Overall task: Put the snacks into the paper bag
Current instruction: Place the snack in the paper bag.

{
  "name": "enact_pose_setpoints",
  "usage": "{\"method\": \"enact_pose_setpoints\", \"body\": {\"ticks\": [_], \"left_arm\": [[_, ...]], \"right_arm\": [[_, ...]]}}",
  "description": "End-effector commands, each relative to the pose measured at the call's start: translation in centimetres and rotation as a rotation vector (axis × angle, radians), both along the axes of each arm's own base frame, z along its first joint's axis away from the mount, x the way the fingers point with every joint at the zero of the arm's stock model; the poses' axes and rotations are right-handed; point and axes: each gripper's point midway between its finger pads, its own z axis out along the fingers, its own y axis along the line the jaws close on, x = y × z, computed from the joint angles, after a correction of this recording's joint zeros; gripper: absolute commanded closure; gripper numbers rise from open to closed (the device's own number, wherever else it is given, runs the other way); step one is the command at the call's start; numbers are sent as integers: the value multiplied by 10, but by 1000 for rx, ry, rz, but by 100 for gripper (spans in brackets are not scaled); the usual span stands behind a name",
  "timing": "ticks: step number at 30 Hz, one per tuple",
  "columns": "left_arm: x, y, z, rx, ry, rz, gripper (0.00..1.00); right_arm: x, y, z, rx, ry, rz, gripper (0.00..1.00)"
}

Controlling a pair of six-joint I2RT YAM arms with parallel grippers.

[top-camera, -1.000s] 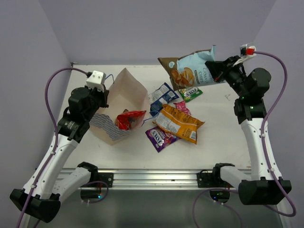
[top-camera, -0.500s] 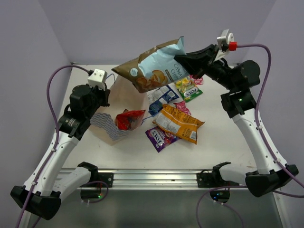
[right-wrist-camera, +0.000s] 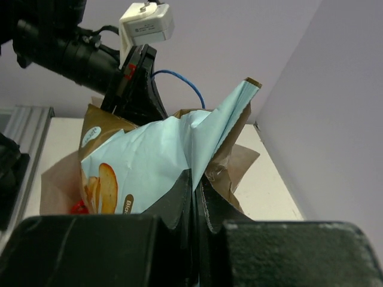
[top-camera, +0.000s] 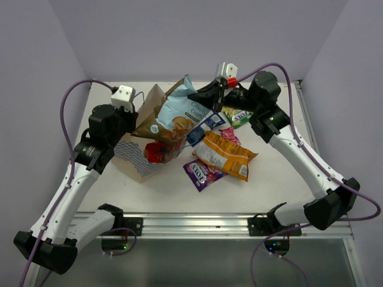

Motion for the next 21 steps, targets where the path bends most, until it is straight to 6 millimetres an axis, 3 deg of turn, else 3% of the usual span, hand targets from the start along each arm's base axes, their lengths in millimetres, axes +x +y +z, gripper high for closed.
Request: {"method": "enact_pose_setpoints", "body": {"ticks": [1,5,12,16,21], "left_arm": [[4,-1,17,-21,-35,11,100],[6,-1,19,-17,-36,13,100],[8,-2,23,-18,-35,8,100],[8,-2,29,-17,-37,11,100],[4,-3,36,-23,-42,-5,100]], "right_arm": [[-3,7,7,-46,-237,24,100],[-4,24,-15,-112,-332,65,100],[4,51,-35,-212,-461,24,100],[19,53,-49,-272,-478,-55,100],[29,46,-11,-145,-550,-183,100]]}}
